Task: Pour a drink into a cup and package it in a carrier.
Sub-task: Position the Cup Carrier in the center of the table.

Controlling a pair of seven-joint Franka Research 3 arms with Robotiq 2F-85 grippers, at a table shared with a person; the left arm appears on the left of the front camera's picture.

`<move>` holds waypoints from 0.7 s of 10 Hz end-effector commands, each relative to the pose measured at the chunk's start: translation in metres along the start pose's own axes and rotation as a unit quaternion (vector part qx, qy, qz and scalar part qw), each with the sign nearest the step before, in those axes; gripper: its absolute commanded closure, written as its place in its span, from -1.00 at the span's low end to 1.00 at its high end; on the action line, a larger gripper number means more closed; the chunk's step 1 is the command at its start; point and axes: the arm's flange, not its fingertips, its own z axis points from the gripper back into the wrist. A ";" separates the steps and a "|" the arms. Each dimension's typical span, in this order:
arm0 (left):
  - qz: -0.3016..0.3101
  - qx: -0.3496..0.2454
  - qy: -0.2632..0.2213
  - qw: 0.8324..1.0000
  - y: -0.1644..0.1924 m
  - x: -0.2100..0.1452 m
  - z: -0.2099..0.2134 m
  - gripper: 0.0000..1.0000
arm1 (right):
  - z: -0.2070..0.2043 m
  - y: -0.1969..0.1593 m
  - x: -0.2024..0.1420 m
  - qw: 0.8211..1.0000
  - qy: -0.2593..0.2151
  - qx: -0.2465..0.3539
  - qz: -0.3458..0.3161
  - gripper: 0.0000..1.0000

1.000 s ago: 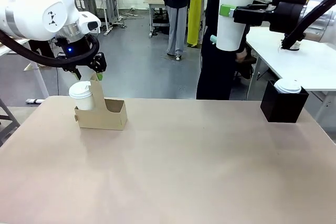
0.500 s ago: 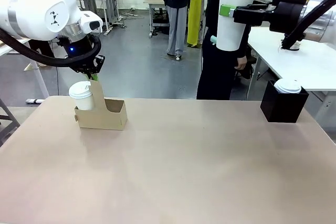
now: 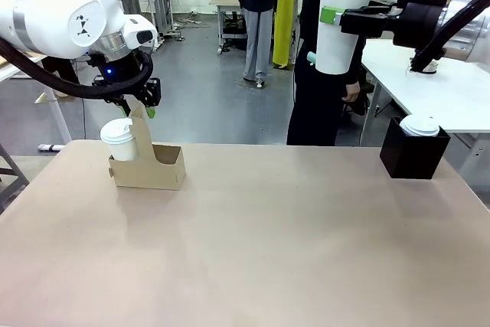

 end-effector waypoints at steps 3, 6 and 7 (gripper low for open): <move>0.003 0.000 0.001 1.000 0.002 0.002 0.000 0.90 | -0.005 0.000 0.006 1.000 -0.003 -0.007 0.003 -0.61; 0.016 -0.006 0.006 1.000 0.011 0.003 -0.004 1.00 | -0.005 0.000 0.006 1.000 -0.003 -0.007 0.003 -0.61; 0.018 -0.006 0.008 1.000 0.011 0.003 -0.004 1.00 | -0.005 0.000 0.006 1.000 -0.003 -0.007 0.003 -0.61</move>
